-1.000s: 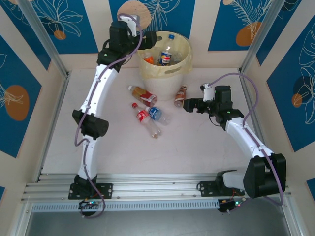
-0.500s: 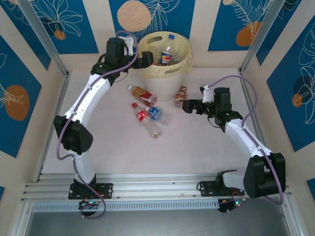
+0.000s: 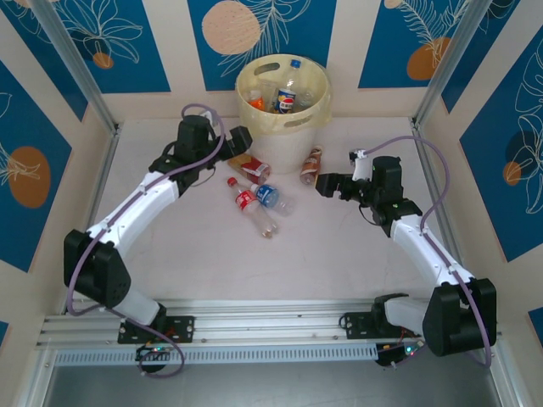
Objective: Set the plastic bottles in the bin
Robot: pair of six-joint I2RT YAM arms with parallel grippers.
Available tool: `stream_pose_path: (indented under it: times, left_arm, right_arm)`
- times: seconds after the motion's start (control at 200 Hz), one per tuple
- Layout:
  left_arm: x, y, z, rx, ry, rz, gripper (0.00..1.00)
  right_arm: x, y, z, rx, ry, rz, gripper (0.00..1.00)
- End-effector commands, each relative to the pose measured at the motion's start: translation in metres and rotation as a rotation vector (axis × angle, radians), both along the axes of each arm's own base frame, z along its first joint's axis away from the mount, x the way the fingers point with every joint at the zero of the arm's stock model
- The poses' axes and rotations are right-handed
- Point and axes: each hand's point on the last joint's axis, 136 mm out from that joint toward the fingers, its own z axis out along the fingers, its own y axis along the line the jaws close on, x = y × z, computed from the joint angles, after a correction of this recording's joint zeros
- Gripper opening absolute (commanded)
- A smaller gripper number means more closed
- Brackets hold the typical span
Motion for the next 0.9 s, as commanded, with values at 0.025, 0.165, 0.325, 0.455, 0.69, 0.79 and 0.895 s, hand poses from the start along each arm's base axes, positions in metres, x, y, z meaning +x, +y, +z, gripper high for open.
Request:
stream_pose_path:
  times: [0.025, 0.165, 0.325, 0.455, 0.69, 0.79, 0.895]
  left_arm:
    - [-0.024, 0.018, -0.043, 0.049, 0.159, 0.104, 1.0]
    - [-0.049, 0.02, -0.085, 0.061, 0.333, 0.115, 1.0]
    - [-0.077, 0.018, -0.138, 0.005, 0.554, 0.178, 1.0]
    - [-0.072, -0.001, -0.155, -0.081, 0.585, 0.139, 1.0]
    - [-0.052, -0.01, -0.176, -0.015, 0.611, 0.149, 1.0]
    - [-0.032, 0.0, -0.186, -0.004, 0.571, 0.197, 0.99]
    - [-0.013, -0.008, -0.195, -0.067, 0.584, 0.165, 0.94]
  right_arm:
    - [0.001, -0.003, 0.005, 0.026, -0.016, -0.028, 0.99]
    - [0.002, -0.005, 0.004, 0.026, -0.018, -0.044, 0.99]
    - [0.0, -0.008, 0.003, 0.021, -0.028, -0.056, 0.99]
    - [-0.001, -0.005, 0.003, 0.029, -0.022, -0.042, 0.99]
    - [-0.005, -0.006, 0.002, 0.014, -0.009, -0.04, 0.99]
    - [-0.005, -0.007, 0.003, 0.014, -0.016, -0.042, 0.99]
    - [-0.005, -0.007, 0.003, 0.01, -0.012, -0.045, 0.99]
